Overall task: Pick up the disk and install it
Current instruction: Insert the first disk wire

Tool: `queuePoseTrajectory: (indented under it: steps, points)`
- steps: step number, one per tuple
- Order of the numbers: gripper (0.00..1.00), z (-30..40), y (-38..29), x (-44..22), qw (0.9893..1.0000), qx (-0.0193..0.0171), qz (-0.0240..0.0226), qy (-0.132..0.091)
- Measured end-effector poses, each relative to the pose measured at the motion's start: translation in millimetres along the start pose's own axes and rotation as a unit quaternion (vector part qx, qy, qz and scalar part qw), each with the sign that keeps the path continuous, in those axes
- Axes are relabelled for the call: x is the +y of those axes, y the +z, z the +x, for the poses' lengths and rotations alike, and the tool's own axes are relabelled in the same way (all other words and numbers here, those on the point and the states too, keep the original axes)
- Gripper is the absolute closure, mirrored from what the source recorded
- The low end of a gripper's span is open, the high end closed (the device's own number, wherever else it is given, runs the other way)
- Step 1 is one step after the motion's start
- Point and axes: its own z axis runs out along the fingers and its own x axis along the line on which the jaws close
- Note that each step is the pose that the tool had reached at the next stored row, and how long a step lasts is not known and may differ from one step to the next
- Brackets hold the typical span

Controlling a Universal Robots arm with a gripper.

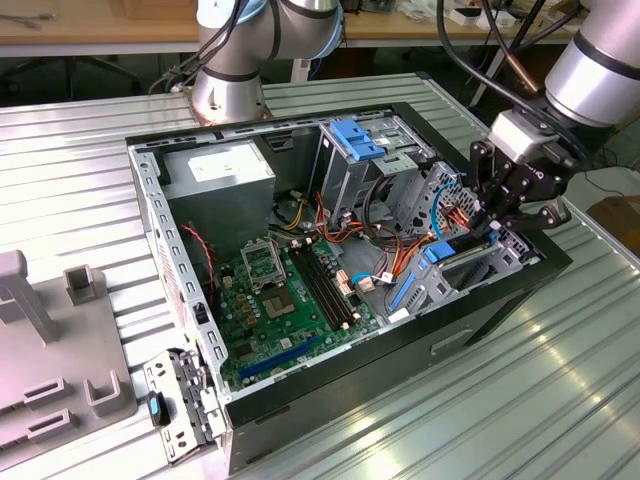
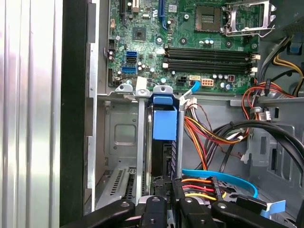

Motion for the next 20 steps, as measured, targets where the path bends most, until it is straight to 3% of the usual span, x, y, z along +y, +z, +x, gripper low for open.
queuePoseTrajectory:
  steps: [20]
  points:
    - [0.83,-2.2,4.6,-1.4,0.9999,0.0010,0.0002,0.017]
